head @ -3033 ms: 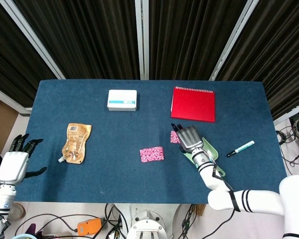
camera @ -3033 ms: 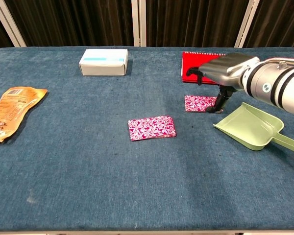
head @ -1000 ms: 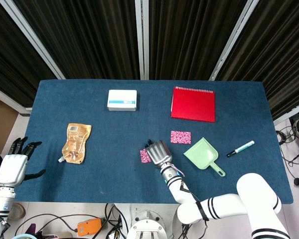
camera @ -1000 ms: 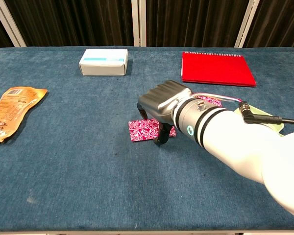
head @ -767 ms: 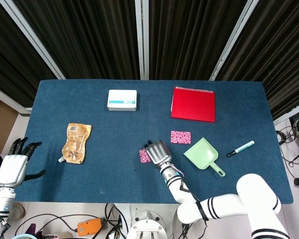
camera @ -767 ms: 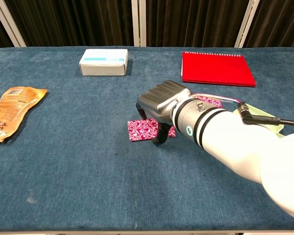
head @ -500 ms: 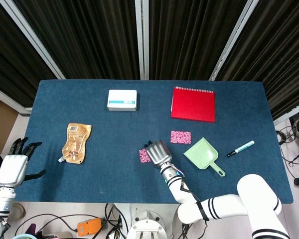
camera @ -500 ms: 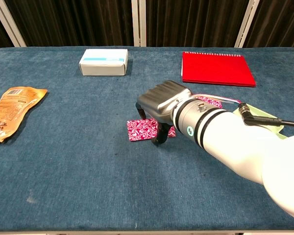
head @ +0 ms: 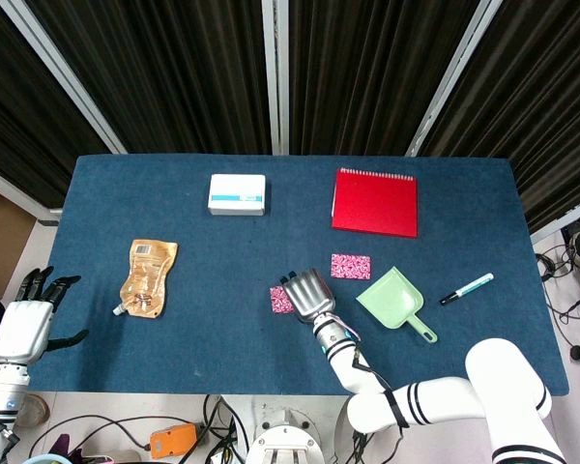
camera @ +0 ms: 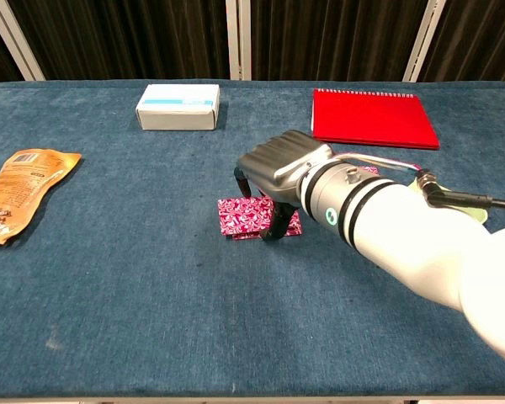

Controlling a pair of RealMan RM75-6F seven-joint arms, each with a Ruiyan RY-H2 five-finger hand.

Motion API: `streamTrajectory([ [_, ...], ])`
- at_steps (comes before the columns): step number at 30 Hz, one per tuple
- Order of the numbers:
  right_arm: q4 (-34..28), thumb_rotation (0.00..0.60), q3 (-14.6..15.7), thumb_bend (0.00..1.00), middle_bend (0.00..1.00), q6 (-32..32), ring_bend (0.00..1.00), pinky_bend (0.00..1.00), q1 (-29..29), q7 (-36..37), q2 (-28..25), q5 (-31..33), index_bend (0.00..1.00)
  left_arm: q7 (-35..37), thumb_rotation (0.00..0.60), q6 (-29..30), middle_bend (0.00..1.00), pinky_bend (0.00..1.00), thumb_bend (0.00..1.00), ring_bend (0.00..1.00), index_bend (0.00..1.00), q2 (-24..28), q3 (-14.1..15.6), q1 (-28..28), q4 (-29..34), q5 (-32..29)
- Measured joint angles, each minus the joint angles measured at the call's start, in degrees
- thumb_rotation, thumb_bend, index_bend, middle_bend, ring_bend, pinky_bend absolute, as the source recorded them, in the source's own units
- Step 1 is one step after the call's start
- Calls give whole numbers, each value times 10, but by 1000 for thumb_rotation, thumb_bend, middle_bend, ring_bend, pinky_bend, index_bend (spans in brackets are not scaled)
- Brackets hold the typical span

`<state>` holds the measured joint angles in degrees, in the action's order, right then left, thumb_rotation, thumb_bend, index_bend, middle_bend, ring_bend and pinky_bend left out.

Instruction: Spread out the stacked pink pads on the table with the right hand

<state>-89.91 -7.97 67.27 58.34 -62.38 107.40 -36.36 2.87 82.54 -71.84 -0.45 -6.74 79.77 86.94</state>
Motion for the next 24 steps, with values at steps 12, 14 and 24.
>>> streamTrajectory([
  [12, -114, 536, -2, 616, 470, 25, 888, 1000, -29, 31, -82, -30, 577, -1, 600, -2, 228, 0, 38, 22, 180, 4, -3, -5, 4, 3],
  [14, -145, 536, 10, 617, 470, 30, 888, 1000, -39, 37, -108, -45, 577, -1, 600, -2, 228, 0, 38, 22, 180, 4, -3, -6, 5, 4],
  [24, -238, 536, 151, 617, 464, 36, 888, 1000, -106, 74, -207, -187, 561, -15, 600, 3, 227, 0, 38, 22, 180, 6, -3, -7, 23, 9],
])
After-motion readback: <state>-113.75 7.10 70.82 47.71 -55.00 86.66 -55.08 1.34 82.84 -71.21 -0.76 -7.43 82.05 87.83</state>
